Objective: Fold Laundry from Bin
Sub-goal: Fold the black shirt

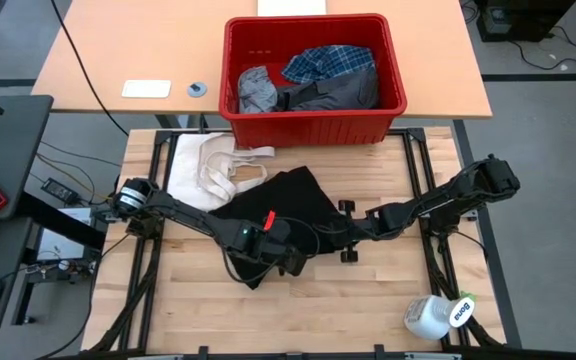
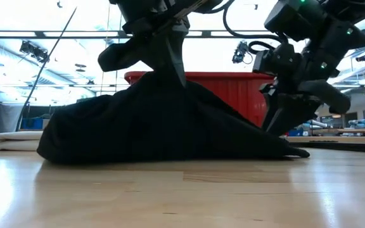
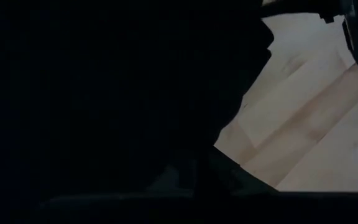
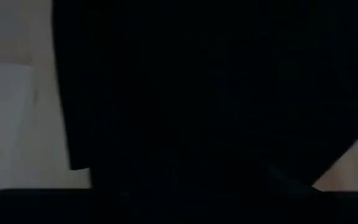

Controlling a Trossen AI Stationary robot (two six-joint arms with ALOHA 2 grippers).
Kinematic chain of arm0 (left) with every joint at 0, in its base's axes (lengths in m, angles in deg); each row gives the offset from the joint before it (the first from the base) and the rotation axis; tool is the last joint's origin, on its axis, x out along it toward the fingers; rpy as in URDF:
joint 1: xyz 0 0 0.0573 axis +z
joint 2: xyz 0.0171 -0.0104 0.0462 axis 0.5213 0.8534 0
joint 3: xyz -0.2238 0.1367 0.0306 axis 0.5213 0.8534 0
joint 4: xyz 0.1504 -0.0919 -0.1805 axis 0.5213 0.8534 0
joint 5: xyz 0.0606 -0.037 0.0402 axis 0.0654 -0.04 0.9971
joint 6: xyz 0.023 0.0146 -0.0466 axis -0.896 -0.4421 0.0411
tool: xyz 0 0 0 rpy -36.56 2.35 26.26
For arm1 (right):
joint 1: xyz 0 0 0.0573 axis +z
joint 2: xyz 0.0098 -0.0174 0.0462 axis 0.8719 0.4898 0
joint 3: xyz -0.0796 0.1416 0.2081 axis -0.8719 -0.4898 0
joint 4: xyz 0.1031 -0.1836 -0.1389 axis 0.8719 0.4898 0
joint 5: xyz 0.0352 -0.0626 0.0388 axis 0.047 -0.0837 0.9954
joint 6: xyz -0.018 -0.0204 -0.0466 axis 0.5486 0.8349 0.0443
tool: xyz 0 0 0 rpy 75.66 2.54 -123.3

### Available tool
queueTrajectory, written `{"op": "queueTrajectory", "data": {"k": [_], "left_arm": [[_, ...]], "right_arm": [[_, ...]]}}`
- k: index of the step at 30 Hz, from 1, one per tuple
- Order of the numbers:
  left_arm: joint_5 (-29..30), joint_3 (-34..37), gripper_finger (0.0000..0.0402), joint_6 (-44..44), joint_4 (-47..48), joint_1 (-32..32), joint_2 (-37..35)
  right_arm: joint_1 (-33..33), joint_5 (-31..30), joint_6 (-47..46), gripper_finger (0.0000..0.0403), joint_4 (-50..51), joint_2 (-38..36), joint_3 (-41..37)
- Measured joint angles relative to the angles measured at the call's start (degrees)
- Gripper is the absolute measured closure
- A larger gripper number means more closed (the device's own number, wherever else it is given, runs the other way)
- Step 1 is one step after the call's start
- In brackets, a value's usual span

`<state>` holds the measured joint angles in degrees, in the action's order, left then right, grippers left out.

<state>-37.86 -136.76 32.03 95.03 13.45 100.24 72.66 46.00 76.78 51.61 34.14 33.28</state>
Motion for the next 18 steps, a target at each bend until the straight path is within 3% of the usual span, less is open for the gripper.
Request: {"op": "queueTrajectory", "data": {"k": [10,18], "left_arm": [[0.09,0.0,0.0393,0.57,0.01,-0.03,0.02],[0.66,0.0,0.0392,-0.06,0.02,-0.29,0.02]], "right_arm": [[-0.4,2.46,8.47,0.0292,-3.02,0.0,0.0],[-2.82,6.45,5.81,0.0388,-6.17,0.0,0.0]]}}
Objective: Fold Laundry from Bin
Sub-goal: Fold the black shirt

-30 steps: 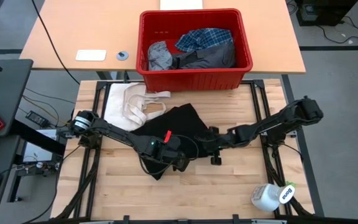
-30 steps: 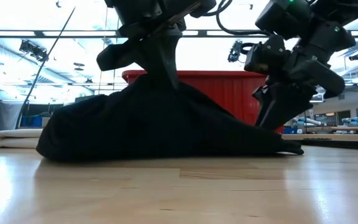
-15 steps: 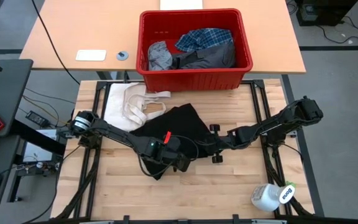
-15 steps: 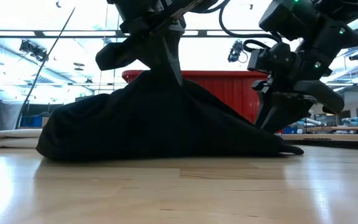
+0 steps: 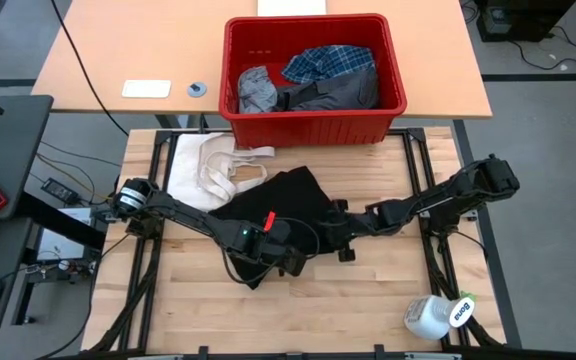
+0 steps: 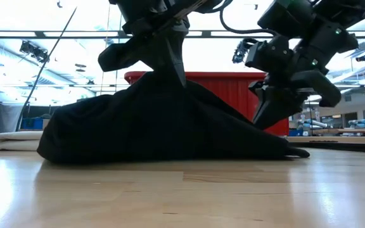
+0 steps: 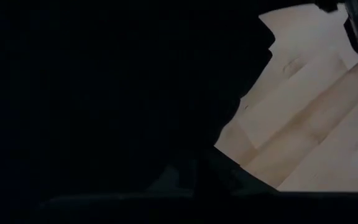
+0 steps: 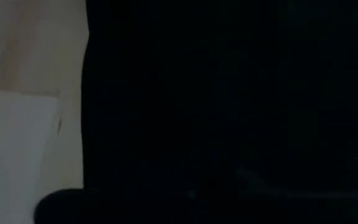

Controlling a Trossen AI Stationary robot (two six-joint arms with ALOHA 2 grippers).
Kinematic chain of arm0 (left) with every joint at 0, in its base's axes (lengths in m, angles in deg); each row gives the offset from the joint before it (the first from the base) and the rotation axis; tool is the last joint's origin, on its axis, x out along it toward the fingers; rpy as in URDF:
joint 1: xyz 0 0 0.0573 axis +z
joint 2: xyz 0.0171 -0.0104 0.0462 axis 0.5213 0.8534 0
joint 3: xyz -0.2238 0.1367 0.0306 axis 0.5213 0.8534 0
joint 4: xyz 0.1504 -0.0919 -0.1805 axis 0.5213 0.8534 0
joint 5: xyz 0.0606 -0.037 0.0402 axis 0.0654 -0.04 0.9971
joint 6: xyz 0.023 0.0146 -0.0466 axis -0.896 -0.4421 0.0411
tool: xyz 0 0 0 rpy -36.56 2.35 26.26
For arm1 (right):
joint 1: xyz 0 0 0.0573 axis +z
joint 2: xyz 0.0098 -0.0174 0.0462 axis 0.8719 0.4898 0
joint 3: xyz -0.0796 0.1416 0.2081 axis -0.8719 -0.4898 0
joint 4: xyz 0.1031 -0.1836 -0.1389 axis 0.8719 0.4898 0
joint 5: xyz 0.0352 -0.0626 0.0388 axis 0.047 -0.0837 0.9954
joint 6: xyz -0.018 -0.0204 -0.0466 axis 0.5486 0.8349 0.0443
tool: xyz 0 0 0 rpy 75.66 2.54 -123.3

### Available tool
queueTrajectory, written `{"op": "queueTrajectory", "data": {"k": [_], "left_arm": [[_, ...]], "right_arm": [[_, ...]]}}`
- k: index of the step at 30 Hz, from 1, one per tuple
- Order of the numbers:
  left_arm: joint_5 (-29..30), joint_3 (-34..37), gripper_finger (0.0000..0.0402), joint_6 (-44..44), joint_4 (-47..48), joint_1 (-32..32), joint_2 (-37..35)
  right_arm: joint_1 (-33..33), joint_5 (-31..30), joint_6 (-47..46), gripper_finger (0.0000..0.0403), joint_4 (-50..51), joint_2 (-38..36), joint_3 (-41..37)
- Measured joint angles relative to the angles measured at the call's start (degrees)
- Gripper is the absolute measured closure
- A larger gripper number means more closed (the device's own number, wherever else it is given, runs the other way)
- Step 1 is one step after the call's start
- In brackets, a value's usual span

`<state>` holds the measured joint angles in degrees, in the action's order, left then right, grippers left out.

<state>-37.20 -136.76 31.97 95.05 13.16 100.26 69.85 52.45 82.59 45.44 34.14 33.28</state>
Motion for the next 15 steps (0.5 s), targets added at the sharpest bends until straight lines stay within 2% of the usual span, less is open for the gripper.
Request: {"op": "queueTrajectory", "data": {"k": [4,7,11,15], "left_arm": [[-0.08,0.0,0.0391,-2.53,0.04,-0.59,0.0],[-0.85,0.0,0.0368,-3.91,0.0,-0.72,0.0],[-1.22,0.0,0.029,-2.57,0.09,-0.75,0.0],[-1.25,0.0,0.0212,-1.07,0.17,-0.72,0.0]], "right_arm": [[-1.25,2.81,-3.06,0.0388,-2.02,0.0,0.0],[-1.89,5.48,-5.81,0.0394,-3.48,0.0,0.0],[-2.32,6.91,-10.61,0.0397,-5.53,0.0,0.0],[-3.28,7.06,-20.52,0.0396,-5.74,0.0,0.0]]}}
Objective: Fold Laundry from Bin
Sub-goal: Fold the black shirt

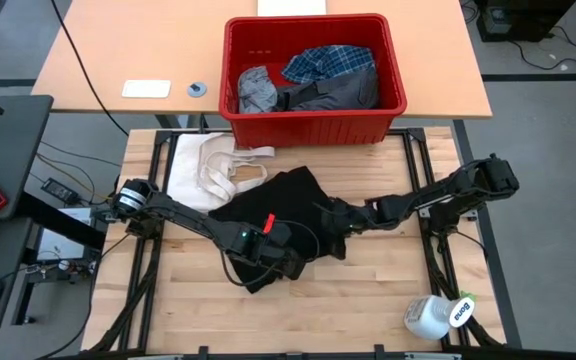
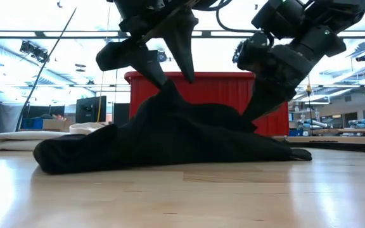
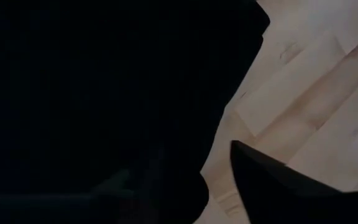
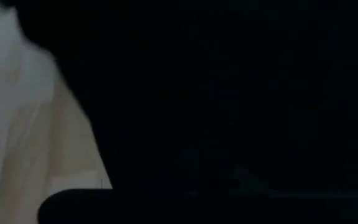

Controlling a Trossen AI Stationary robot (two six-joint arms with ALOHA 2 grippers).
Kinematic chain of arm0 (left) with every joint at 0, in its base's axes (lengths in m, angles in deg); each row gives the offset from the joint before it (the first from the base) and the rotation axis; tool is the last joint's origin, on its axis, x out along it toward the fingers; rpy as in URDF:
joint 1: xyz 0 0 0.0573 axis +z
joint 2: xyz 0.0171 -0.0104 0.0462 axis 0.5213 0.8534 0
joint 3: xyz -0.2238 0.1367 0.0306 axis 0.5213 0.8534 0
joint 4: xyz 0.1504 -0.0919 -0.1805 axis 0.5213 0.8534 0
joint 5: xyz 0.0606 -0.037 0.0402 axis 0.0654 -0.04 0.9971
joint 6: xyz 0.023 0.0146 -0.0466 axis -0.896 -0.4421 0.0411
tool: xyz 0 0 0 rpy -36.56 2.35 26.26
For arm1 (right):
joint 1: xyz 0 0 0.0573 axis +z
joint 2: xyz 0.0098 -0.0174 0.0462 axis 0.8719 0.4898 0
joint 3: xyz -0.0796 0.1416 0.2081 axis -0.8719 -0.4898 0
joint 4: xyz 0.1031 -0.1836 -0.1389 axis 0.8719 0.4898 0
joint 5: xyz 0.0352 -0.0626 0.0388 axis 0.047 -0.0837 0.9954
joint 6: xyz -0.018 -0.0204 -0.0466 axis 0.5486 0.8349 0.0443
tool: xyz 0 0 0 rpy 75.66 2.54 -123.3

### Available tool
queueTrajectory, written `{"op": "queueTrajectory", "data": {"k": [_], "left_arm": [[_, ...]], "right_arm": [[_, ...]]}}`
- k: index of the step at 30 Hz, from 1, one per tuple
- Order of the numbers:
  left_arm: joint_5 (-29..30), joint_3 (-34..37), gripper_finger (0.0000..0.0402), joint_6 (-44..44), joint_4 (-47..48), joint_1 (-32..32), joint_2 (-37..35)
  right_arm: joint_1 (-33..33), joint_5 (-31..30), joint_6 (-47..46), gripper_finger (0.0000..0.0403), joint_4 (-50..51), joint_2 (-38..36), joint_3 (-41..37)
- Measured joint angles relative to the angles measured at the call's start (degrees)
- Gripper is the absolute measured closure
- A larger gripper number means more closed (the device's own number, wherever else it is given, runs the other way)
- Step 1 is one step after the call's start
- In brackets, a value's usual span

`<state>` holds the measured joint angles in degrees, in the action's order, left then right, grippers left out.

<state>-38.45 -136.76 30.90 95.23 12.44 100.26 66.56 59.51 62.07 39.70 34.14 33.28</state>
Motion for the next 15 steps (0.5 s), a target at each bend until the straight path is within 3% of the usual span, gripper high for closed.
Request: {"op": "queueTrajectory", "data": {"k": [5,11,15], "left_arm": [[-0.21,0.0,0.0168,0.02,0.27,0.04,0.0],[0.06,0.0,0.0178,-1.35,1.44,0.04,0.0],[3.74,0.0,0.0191,-12.03,-4.59,0.04,0.02]], "right_arm": [[-1.38,-0.76,-12.18,0.0396,-0.02,0.0,0.0],[-3.94,-3.74,-19.53,0.0395,-0.45,0.0,0.0],[-5.97,-2.57,-22.17,0.0375,-1.01,0.0,0.0]]}}
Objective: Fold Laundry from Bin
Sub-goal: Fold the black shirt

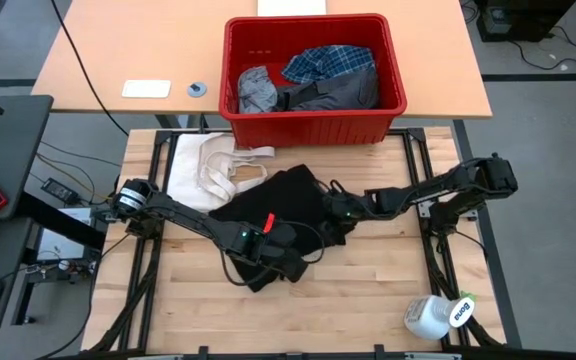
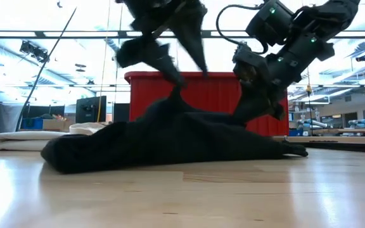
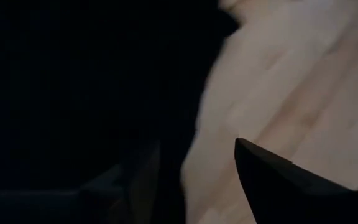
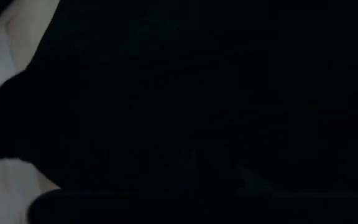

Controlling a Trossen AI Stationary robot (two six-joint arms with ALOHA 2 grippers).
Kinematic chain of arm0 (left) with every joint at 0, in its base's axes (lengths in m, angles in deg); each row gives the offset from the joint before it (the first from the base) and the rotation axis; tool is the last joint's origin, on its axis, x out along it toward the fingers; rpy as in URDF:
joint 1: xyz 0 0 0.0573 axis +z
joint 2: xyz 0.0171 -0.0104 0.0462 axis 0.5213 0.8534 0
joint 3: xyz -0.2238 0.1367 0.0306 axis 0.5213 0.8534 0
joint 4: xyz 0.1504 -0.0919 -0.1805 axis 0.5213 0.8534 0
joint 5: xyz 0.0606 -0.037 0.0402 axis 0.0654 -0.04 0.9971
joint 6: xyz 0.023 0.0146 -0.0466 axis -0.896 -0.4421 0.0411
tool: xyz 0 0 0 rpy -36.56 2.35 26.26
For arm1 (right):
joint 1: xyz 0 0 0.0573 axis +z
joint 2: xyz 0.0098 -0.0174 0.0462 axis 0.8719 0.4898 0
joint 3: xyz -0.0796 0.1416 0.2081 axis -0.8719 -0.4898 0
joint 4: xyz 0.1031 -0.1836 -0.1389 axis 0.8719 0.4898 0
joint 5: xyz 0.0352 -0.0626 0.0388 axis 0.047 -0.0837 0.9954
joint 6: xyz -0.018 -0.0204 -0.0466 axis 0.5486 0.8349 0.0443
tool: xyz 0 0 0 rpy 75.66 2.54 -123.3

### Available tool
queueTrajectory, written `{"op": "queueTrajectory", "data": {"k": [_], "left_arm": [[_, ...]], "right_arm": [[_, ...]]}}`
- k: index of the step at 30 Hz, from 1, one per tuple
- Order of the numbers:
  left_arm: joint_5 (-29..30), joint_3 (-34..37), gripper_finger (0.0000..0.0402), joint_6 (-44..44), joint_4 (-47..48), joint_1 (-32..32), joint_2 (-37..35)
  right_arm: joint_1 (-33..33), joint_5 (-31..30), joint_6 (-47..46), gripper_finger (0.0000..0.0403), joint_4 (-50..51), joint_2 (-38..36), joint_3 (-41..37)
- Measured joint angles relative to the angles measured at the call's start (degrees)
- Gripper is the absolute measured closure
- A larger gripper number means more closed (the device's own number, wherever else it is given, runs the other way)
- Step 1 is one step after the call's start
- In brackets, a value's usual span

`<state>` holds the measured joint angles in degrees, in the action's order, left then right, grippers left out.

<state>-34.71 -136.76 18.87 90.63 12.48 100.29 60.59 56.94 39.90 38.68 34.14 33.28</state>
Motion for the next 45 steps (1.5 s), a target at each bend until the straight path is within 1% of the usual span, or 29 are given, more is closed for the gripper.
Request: {"op": "queueTrajectory", "data": {"k": [3,5,8,11,16,22,25,28,32,36,39,43,45], "left_arm": [[1.97,0.0,0.02,-10.42,-6.67,-0.33,0.0],[3.21,0.0,0.0205,-15.63,-9.83,-0.52,0.0],[6.18,-0.06,0.0211,-19.72,-10.65,0.09,0.72],[6.67,-0.07,0.0215,-20.78,-10.05,2.0,3.24],[1.24,-0.02,0.0217,-21.58,-10.35,4.86,9.2],[0.18,0.0,0.0217,-20.48,-6.78,6.35,13.05],[0.18,-0.02,0.0217,-21.49,-7.51,6.42,13.04],[-0.42,0.11,0.0217,-23.59,-7.44,6.4,11.1],[-0.57,-0.1,0.0217,-26.31,-4.97,5.93,3.89],[-1.39,-0.11,0.0217,-27.71,1.75,5.42,-2.47],[-1.56,-0.11,0.0217,-27.59,7.41,4.14,-6.14],[-1.64,-0.06,0.0217,-27.51,9.5,0.22,-6.61],[-1.69,-0.04,0.0217,-28.19,9.21,-2.29,-5.62]], "right_arm": [[-1.49,2.52,-0.84,0.0342,0.03,0.0,0.0],[-2.32,4.28,-1.35,0.0318,0.03,0.0,0.0],[-3.08,5.45,-1.66,0.0285,0.03,0.0,0.0],[-3.41,5.62,-1.26,0.0262,0.15,0.0,0.0],[-4.94,6.26,-1.38,0.0254,3.4,-0.07,0.04],[-7.77,13.22,-2.29,0.0256,8.14,-1.22,0.04],[-7.68,14.27,-1.79,0.0256,9.39,-2.32,0.04],[-6.86,14.65,-1.7,0.0256,10.55,-4.23,0.02],[-4.89,13.51,-0.75,0.0256,11.51,-8.59,0.02],[-2.62,11.37,1.82,0.0257,11.62,-12.15,0.02],[-1.11,11.45,3.46,0.0257,11.48,-13.02,0.04],[1.5,12.54,6.93,0.0257,11.42,-12.12,0.04],[3.31,11.94,7.93,0.0257,11.79,-10.7,0.02]]}}
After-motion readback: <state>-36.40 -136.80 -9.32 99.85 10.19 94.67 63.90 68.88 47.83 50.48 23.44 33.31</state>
